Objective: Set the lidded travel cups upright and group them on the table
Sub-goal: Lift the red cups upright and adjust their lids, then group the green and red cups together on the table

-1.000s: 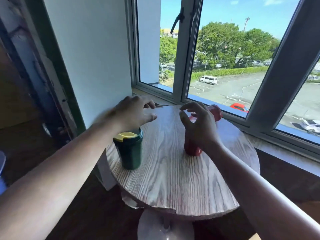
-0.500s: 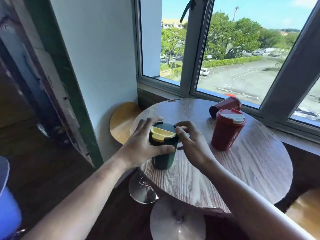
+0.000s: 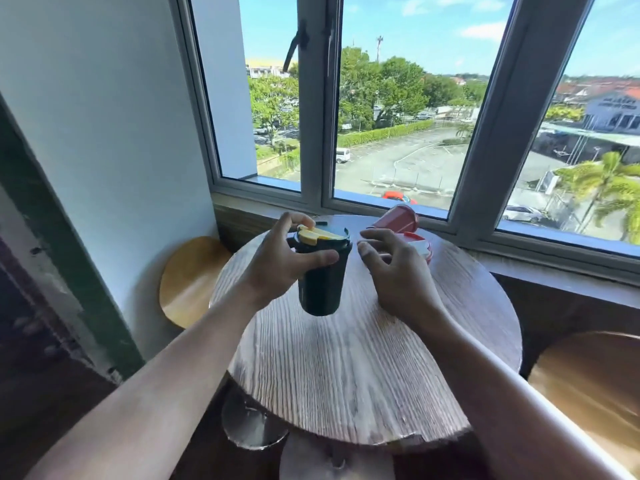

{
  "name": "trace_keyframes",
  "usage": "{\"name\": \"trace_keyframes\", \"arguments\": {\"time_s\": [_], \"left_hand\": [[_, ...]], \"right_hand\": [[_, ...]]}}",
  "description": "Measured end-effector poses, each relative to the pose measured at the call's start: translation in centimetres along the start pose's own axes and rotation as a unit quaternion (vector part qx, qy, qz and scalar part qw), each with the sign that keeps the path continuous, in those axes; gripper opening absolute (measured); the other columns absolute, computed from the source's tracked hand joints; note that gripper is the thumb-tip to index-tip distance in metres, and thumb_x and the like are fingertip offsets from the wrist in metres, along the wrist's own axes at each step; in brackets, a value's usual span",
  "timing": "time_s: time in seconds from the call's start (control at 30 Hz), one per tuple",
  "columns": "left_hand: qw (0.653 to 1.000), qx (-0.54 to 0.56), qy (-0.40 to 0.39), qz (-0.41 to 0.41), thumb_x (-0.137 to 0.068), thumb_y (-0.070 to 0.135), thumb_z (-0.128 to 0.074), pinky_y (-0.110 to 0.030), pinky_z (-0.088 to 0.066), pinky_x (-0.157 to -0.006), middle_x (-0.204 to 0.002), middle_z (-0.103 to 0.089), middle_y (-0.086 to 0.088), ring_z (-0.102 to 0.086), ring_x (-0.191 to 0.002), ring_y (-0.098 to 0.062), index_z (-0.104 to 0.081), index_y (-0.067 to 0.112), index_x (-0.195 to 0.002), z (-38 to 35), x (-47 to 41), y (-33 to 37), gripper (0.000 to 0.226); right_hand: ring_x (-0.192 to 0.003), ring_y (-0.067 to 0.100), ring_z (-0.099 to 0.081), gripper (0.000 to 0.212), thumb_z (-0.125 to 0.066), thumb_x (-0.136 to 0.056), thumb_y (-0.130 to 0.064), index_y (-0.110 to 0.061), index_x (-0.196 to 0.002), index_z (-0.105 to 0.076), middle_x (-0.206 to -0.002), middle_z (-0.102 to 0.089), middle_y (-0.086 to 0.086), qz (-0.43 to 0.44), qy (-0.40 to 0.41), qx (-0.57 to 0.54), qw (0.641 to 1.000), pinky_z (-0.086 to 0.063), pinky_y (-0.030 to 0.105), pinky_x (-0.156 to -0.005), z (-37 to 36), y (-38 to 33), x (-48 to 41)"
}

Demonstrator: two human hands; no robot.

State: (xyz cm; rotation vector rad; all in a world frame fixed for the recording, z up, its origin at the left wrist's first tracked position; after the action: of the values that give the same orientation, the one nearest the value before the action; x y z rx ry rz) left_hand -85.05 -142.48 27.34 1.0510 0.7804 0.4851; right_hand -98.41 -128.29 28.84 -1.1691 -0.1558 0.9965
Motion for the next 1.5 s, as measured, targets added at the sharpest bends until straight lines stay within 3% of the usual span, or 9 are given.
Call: {"name": "trace_keyframes", "arguments": {"time_s": [0.2, 0.4, 0.6, 0.77, 0.9, 1.0, 1.27, 1.4, 1.5], "left_hand": [[0.998, 0.039, -0.044, 0.013, -0.058, 0.041, -0.09, -0.048, -0.054, -0.099, -0.123, -0.062, -0.016, -0.061, -0.115, -0.034, -0.059, 0.022, -0.108, -2.2, -4.8, -2.4, 0.063], [0.994, 0.05, -0.091, 0.027, -0.066, 0.028, -0.088, -0.027, -0.049, -0.09, -0.117, -0.063, -0.01, -0.061, -0.106, -0.018, -0.056, 0.017, -0.117, -4.5, -6.3, -4.6, 0.061], [0.99, 0.082, -0.114, 0.026, -0.077, 0.005, -0.081, -0.026, -0.052, -0.091, -0.112, -0.063, -0.009, -0.062, -0.101, -0.014, -0.053, 0.011, -0.117, -5.1, -7.1, -5.4, 0.049], [0.986, 0.11, -0.124, 0.022, -0.068, 0.02, -0.086, -0.035, -0.048, -0.099, -0.119, -0.061, -0.013, -0.061, -0.108, -0.017, -0.057, 0.022, -0.11, -5.5, -7.4, -5.8, 0.05], [0.982, 0.132, -0.132, 0.021, -0.065, 0.022, -0.086, -0.033, -0.048, -0.098, -0.112, -0.063, 0.002, -0.063, -0.106, -0.012, -0.057, 0.023, -0.109, -6.2, -7.3, -6.3, 0.052], [0.98, 0.142, -0.139, 0.02, -0.066, 0.021, -0.086, -0.038, -0.048, -0.1, -0.116, -0.062, -0.003, -0.06, -0.111, -0.017, -0.057, 0.023, -0.113, -6.3, -7.2, -6.4, 0.056], [0.98, 0.092, -0.178, 0.013, -0.075, 0.017, -0.079, -0.014, -0.049, -0.09, -0.138, -0.052, 0.001, -0.059, -0.115, 0.001, -0.051, 0.026, -0.137, -6.4, -7.1, -5.5, 0.069], [0.98, 0.062, -0.191, 0.007, -0.073, 0.036, -0.081, -0.018, -0.05, -0.094, -0.142, -0.053, 0.001, -0.055, -0.127, -0.01, -0.054, 0.036, -0.134, -6.1, -7.3, -5.2, 0.067], [0.982, 0.025, -0.186, -0.002, -0.077, 0.055, -0.068, -0.02, -0.05, -0.092, -0.142, -0.052, 0.007, -0.056, -0.123, -0.004, -0.056, 0.038, -0.131, -5.6, -7.9, -4.1, 0.058]], "right_hand": [[-0.086, 0.007, -0.067, 0.003, -0.064, -0.087, -0.029, -0.029, -0.088, -0.067, -0.093, -0.073, -0.009, 0.034, 0.106, 0.104, 0.988, -0.045, 0.025, -0.07, 5.8, 2.2, -2.2], [-0.092, 0.016, -0.056, 0.032, -0.062, -0.089, -0.042, -0.023, -0.114, -0.057, -0.113, -0.056, -0.003, -0.041, 0.072, 0.119, 0.989, -0.043, 0.034, -0.082, 6.1, 7.6, -3.7], [-0.102, 0.019, -0.059, 0.029, -0.057, -0.094, -0.04, -0.026, -0.118, -0.05, -0.112, -0.056, -0.005, -0.087, 0.045, 0.019, 0.995, -0.042, 0.035, -0.083, 5.3, 9.3, -4.3], [-0.097, 0.019, -0.069, 0.015, -0.057, -0.094, -0.038, -0.036, -0.107, -0.051, -0.11, -0.063, -0.009, -0.092, 0.044, -0.008, 0.995, -0.053, 0.046, -0.09, 5.4, 10.2, -4.8], [-0.096, 0.017, -0.068, 0.006, -0.056, -0.093, -0.04, -0.042, -0.097, -0.052, -0.104, -0.065, -0.011, -0.089, 0.047, -0.025, 0.995, -0.054, 0.05, -0.091, 5.5, 10.9, -4.8], [-0.097, 0.018, -0.068, 0.022, -0.054, -0.083, -0.056, -0.042, -0.101, -0.054, -0.106, -0.068, -0.006, -0.094, 0.051, -0.042, 0.993, -0.054, 0.052, -0.09, 5.5, 11.2, -4.7], [-0.098, 0.016, -0.068, 0.035, -0.051, -0.077, -0.068, -0.043, -0.102, -0.053, -0.11, -0.069, -0.006, -0.102, 0.057, -0.067, 0.991, -0.051, 0.053, -0.094, 5.1, 11.5, -4.5], [-0.1, 0.016, -0.067, 0.036, -0.049, -0.074, -0.073, -0.044, -0.096, -0.054, -0.113, -0.067, -0.006, -0.104, 0.057, -0.089, 0.989, -0.049, 0.053, -0.097, 5.1, 11.1, -4.6], [-0.104, 0.019, -0.066, 0.037, -0.05, -0.073, -0.075, -0.045, -0.094, -0.054, -0.113, -0.068, -0.005, -0.106, 0.081, -0.104, 0.986, -0.049, 0.053, -0.098, 5.8, 10.8, -4.9]]}}
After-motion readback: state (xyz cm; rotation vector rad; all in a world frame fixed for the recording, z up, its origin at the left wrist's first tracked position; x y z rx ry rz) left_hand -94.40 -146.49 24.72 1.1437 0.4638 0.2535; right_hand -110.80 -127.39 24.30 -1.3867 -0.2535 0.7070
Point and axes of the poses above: each hand's wrist, its own x-axis away from the middle knuckle, its own z-axis out of the back of the hand, y = z × x, the point moved 8 cm from there along -x, towards the middle knuckle
